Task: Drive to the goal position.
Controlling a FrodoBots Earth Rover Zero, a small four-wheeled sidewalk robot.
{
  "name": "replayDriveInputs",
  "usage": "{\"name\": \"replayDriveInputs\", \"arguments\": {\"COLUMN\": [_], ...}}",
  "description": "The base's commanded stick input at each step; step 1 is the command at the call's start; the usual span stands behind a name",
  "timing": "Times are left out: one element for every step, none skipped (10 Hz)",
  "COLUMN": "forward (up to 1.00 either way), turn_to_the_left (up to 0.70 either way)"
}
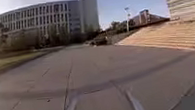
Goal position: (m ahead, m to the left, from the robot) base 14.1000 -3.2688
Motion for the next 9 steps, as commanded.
{"name": "replayDriveInputs", "arguments": {"forward": [0.7, 0.7, 0.7, 0.7, 0.7, 0.7, 0.7, 0.7, 0.7], "turn_to_the_left": [0.0, 0.0, 0.0, 0.0, 0.0, 0.0, 0.0, 0.0, 0.0]}}
